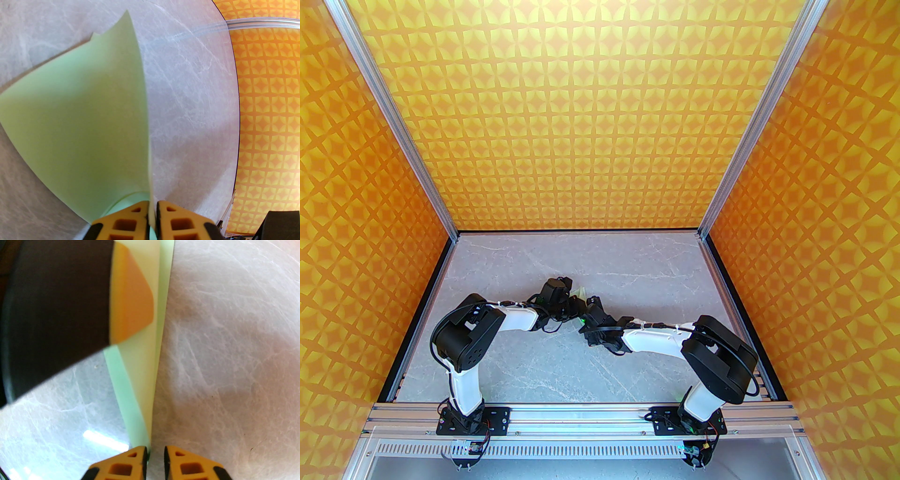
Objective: Fold a paper plane with a square sheet of paper (fold left side to right side)
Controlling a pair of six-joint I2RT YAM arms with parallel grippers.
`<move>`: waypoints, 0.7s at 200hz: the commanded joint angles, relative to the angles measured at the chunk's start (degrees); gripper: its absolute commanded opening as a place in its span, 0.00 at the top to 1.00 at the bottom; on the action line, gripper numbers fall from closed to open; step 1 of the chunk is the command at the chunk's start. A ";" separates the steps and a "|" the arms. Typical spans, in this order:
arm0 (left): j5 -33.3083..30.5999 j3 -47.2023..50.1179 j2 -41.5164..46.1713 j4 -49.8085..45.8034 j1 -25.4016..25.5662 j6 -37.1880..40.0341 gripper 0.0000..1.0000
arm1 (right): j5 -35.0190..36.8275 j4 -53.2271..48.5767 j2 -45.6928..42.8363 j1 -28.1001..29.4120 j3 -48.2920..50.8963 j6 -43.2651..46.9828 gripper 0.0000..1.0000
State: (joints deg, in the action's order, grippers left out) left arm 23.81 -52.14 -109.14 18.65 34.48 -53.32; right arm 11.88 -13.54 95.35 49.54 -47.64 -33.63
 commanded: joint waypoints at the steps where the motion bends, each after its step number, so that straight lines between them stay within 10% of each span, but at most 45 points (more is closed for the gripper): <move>1: 0.89 -0.35 -0.98 -1.74 -0.95 1.98 0.85 | 0.38 -0.61 0.57 0.33 -0.91 1.07 0.80; 140: 0.97 1.11 -1.78 -2.92 -2.82 5.33 0.85 | -2.13 0.97 0.29 0.38 0.04 1.37 0.75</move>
State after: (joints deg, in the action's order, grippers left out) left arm 23.83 -52.01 -109.40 17.10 32.23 -49.47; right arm 10.46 -13.52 95.35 49.54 -47.64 -32.64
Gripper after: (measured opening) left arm 0.152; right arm 0.243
